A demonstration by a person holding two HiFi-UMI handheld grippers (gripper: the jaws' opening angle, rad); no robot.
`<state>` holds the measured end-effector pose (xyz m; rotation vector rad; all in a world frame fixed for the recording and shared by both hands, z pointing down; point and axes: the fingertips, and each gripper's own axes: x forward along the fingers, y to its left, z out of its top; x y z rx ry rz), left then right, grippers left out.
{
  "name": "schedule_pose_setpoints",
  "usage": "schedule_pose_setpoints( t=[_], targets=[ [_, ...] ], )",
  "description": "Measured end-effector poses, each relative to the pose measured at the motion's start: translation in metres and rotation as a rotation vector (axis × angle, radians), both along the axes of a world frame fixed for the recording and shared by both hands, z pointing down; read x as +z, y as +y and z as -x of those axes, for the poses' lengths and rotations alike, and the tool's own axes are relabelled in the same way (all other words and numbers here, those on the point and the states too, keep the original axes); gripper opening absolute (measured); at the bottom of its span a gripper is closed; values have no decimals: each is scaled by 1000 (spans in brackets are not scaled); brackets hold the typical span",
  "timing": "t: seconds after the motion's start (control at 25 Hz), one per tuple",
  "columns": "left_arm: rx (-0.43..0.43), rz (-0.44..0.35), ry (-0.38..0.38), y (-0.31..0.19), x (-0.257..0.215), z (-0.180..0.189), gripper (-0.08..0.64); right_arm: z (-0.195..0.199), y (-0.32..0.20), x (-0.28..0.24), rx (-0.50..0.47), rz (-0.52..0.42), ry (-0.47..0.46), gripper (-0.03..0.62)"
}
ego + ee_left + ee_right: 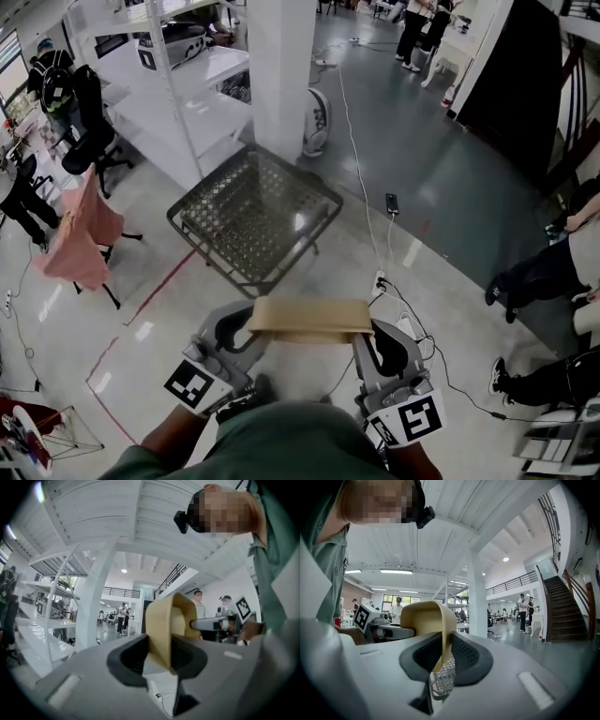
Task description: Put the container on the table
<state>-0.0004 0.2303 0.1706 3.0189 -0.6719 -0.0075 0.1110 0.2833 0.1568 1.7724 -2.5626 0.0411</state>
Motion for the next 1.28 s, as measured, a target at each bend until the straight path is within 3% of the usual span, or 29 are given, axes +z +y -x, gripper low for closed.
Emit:
schedule_pose_setpoints(
  t=[0.88, 1.08, 1.28],
  targets=[
    [-43, 45, 4, -56, 18, 91, 110, 86, -64, 17, -44, 65, -38, 57],
    [-58, 81, -10, -59, 38, 94, 109, 92, -65, 35, -86, 109, -44, 64],
    [-100, 71, -31, -69, 32, 71, 110, 64, -83, 34, -121, 114, -67, 61]
  ],
)
